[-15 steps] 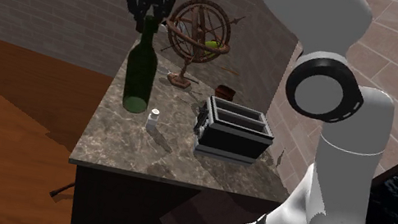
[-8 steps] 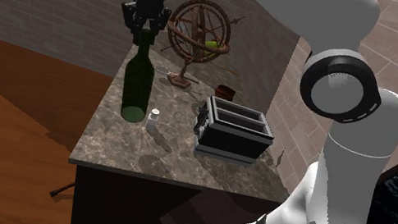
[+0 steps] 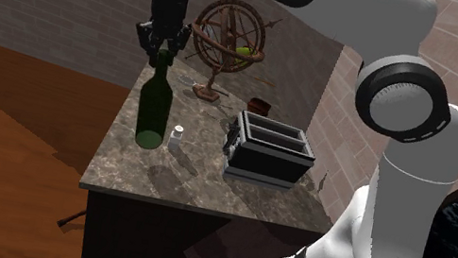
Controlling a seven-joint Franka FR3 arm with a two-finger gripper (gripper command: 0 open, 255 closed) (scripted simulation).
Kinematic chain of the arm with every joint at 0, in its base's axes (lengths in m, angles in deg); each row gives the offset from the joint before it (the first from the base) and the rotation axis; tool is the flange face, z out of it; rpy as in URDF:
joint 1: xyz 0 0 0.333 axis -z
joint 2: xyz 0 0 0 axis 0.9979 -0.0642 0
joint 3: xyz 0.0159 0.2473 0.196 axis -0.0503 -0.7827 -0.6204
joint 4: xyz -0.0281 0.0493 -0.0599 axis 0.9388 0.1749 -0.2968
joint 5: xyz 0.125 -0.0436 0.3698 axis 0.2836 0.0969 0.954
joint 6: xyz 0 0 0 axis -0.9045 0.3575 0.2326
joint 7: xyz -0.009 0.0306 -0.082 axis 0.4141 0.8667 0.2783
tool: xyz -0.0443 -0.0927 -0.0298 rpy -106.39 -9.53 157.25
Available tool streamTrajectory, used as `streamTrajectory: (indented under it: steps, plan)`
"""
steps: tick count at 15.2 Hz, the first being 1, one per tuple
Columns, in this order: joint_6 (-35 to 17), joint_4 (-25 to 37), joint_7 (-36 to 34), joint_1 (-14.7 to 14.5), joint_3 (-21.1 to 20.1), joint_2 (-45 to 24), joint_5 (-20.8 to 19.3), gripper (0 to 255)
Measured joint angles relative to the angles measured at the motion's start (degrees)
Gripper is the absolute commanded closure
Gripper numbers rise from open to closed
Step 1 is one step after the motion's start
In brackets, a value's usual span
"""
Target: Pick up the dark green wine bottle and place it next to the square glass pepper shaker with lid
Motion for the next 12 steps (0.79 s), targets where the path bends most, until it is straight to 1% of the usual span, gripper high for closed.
streamTrajectory:
  steps: [6, 12]
  plan:
    - [-5.1, -5.9, -0.1, -0.1, 0.0, 0.8, -0.1, 255]
    - [-8.8, -9.4, -0.2, -0.2, -0.1, 0.6, 0.0, 255]
